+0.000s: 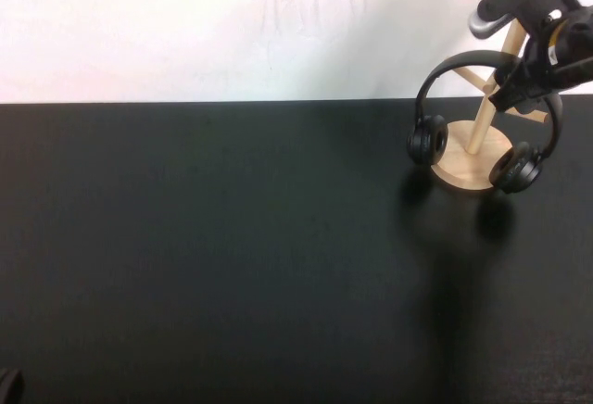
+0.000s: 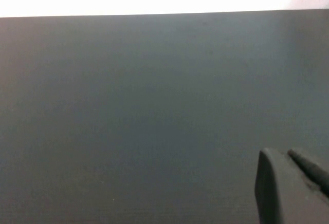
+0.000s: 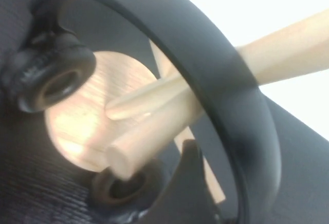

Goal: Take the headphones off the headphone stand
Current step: Pick up the headphones from the headphone stand

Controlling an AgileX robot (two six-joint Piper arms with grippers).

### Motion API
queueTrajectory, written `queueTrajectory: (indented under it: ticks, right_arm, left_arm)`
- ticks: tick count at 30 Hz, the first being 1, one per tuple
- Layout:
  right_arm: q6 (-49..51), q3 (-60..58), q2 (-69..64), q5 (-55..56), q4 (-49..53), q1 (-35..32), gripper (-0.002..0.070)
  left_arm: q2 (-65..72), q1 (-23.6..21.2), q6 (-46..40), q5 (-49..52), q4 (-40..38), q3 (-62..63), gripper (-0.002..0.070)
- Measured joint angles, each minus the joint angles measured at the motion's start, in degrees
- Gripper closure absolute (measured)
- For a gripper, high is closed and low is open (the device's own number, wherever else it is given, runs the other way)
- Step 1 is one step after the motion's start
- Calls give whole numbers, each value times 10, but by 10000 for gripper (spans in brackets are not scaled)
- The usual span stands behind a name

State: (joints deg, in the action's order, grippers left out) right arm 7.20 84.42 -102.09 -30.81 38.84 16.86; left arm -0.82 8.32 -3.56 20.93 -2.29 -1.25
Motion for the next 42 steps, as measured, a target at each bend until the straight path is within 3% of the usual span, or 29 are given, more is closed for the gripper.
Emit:
queueTrajectory:
  ticks: [13, 17, 30, 42]
  right_arm:
    - [0, 56, -74, 23, 30, -11, 157]
    - [0, 56, -78, 22, 29, -12, 255]
    - [5, 56, -53, -20, 21, -11, 680]
    - [24, 56, 16, -135, 13, 30, 685]
  left_arm:
    - [0, 0, 0, 0, 0, 0, 679]
    - [0, 0, 0, 0, 0, 0, 679]
    - [0, 0, 0, 0, 0, 0, 679]
    - [0, 0, 0, 0, 0, 0, 679]
